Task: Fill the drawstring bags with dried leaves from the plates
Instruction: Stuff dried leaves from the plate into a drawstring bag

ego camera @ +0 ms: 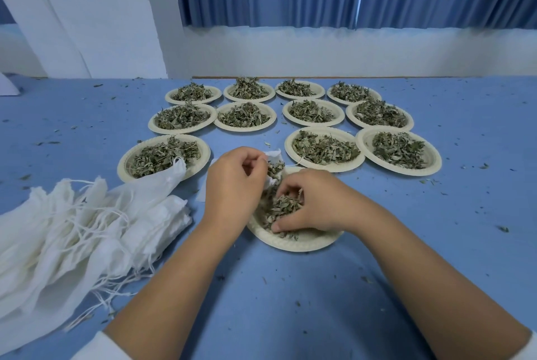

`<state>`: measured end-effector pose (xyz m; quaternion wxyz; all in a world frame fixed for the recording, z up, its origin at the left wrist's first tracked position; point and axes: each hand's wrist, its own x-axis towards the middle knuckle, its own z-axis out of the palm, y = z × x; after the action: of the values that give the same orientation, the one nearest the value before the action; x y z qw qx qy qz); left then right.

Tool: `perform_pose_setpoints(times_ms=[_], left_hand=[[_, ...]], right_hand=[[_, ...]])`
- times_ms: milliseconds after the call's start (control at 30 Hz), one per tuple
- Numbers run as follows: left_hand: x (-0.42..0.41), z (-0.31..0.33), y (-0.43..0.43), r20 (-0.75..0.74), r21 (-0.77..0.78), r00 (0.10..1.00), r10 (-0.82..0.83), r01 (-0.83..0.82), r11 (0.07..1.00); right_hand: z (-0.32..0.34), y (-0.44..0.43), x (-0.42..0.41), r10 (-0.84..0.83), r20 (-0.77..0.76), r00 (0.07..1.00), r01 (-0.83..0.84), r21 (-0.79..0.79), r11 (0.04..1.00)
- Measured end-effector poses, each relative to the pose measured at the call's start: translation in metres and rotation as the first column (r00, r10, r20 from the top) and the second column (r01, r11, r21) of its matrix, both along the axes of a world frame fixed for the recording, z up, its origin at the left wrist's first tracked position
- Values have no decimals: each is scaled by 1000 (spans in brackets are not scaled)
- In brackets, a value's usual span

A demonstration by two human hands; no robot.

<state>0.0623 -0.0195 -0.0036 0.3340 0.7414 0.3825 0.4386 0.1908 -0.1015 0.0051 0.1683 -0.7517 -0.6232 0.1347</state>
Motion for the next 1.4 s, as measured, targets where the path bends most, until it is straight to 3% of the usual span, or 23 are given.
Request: perform_pose_setpoints(times_ms=[200, 300, 433, 533, 633, 800, 933, 1033, 1133, 1267, 1400], left_hand=[[-1, 1, 0, 5, -7, 1000, -8, 8, 1000], [-3, 2, 0, 4, -14, 1000, -9, 9, 1000], [-4, 4, 0, -13, 27, 1000, 12, -12, 1000], [-2, 4, 0, -18, 70, 1000, 14, -13, 997], [0, 4, -2, 23, 67, 1000, 11, -13, 998], [2, 4, -2, 100, -70, 995, 6, 1, 998], [4, 3, -3, 116, -45, 993, -13, 18, 999], [6, -2, -5, 61, -20, 997, -47, 49, 999], [6, -3, -1, 54, -38, 998, -22, 24, 999], [7, -3, 0, 86, -80, 996, -9, 16, 997], [6, -3, -1, 80, -70, 997, -8, 13, 997]], right_hand=[[-4, 5, -6, 9, 103, 995, -11, 20, 1000], [3, 1, 0, -15, 49, 999, 13, 53, 998], [19, -5, 15, -113, -259, 959, 181, 258, 949], [19, -4, 14, -67, -614, 787, 335, 334, 881], [10, 5, 5, -48, -756, 653, 425, 313, 849], [-1, 11, -4, -46, -640, 767, 395, 415, 820], [-7, 13, -6, -118, -373, 920, 295, 464, 836], [-7, 15, -9, -166, -199, 966, 240, 442, 864], [-2, 14, -6, -105, -301, 948, 220, 380, 898], [5, 10, 0, -78, -620, 780, 289, 248, 925], [-2, 12, 0, -54, -731, 680, 392, 300, 870]])
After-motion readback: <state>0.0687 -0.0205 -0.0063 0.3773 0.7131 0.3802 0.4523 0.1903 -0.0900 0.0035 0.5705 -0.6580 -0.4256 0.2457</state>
